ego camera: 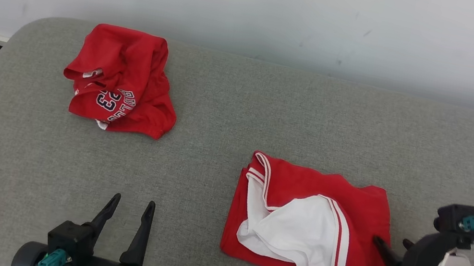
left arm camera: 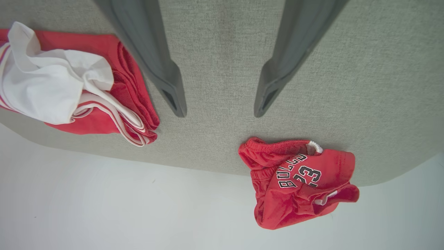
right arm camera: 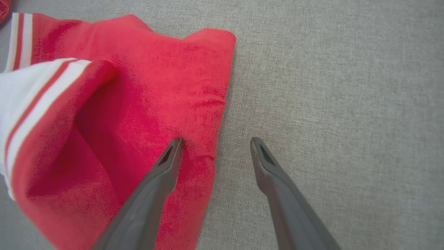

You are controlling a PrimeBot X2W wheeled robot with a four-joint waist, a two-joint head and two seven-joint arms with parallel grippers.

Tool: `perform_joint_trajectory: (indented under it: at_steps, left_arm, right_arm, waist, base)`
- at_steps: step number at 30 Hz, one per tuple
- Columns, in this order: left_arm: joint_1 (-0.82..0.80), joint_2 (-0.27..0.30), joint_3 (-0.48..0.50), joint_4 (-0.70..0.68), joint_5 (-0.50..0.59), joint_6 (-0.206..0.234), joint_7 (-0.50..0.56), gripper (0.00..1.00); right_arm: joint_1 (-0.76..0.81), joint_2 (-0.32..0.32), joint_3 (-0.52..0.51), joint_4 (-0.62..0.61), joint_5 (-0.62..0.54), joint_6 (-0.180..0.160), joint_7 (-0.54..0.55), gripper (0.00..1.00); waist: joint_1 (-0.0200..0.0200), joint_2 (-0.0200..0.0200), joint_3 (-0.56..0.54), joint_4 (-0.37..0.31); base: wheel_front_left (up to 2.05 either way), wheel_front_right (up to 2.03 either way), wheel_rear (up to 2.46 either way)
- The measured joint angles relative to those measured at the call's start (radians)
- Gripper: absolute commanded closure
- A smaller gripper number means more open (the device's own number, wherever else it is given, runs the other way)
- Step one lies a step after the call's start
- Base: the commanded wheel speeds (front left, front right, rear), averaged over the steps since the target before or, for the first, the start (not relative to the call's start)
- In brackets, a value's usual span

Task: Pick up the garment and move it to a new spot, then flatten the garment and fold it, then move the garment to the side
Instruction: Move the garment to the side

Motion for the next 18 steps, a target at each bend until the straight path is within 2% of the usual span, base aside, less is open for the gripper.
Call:
perform_joint_trajectory:
  at_steps: [12,15,18]
  left_arm:
    - [0.001,-0.014,0.002,0.013,0.000,0.000,0.000,0.00]
    - [0.001,-0.015,0.004,0.015,0.000,0.000,0.000,0.00]
    - [0.001,-0.015,0.007,0.019,0.000,0.000,0.000,0.00]
  right_arm:
    - [-0.053,0.043,0.012,0.075,0.021,-0.004,0.107,0.00]
    - [-0.055,0.044,0.012,0.084,0.027,-0.004,0.115,1.00]
    - [-0.067,0.048,0.012,0.091,0.029,-0.004,0.121,1.00]
  waist:
    - [0.0000,-0.0001,0.001,0.027]
    - [-0.0001,-0.0001,0.005,0.032]
    - [0.0000,0.0000,0.008,0.035]
  base:
    - [0.00,0.00,0.00]
    - [0.00,0.00,0.00]
    - [0.00,0.00,0.00]
